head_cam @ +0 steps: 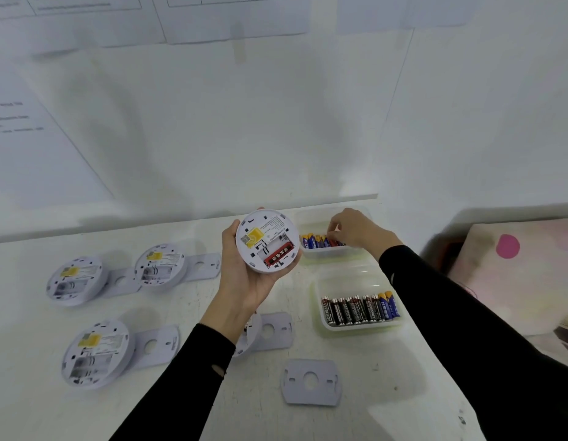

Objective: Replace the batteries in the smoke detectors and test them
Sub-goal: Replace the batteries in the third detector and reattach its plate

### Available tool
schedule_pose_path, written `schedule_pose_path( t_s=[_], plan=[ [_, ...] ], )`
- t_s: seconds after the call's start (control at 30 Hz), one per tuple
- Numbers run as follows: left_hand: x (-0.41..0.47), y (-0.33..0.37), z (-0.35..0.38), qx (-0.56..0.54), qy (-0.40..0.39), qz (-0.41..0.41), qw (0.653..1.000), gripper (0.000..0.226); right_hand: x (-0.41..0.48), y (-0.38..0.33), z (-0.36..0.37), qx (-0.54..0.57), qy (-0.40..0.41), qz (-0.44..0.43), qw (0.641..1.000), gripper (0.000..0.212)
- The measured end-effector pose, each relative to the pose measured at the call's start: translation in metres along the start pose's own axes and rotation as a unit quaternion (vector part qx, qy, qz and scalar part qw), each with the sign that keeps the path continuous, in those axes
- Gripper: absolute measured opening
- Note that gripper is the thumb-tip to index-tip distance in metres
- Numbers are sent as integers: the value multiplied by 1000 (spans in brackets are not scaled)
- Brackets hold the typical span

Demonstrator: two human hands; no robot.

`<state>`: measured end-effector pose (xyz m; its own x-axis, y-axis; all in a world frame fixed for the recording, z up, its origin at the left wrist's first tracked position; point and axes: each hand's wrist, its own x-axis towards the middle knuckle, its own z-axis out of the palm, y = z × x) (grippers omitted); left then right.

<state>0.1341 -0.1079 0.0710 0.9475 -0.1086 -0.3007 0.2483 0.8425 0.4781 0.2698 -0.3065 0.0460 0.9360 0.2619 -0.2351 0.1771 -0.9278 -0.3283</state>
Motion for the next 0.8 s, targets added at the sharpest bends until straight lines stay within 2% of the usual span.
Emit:
schedule_pose_path(
  t_s=[0.1,0.17,0.23,0.3,0.37,0.4,0.5,0.57,0.7,0.8],
  plan=[
    [2,1,0,-1,-5,-1,1000,61,-5,2,5,66,20,-14,998,14],
    [2,1,1,-2,-6,-1,1000,62,-16,-3,5,175,84,-9,981,12],
    [2,0,2,-7,3,6,1000,57,-35,-19,1,303,212,-18,929,13],
    [2,-2,4,-11,15,15,1000,52,-62,-44,-3,411,327,-76,848,15],
    [2,-4,7,-13,26,22,999,49,-90,-69,-3,454,372,-150,796,12],
    [2,-4,9,-5,28,28,999,48,-102,-79,-2,447,378,-186,789,12],
    [1,-5,12,43,23,41,998,53,-121,-94,15,357,394,-278,800,15],
    [-1,-4,13,45,26,37,998,57,-121,-95,30,304,412,-315,799,14],
    [-3,-5,13,29,38,34,998,59,-114,-92,50,201,449,-350,797,14],
    [-5,-7,11,17,39,23,999,61,-112,-93,55,218,448,-337,799,14]
  ],
)
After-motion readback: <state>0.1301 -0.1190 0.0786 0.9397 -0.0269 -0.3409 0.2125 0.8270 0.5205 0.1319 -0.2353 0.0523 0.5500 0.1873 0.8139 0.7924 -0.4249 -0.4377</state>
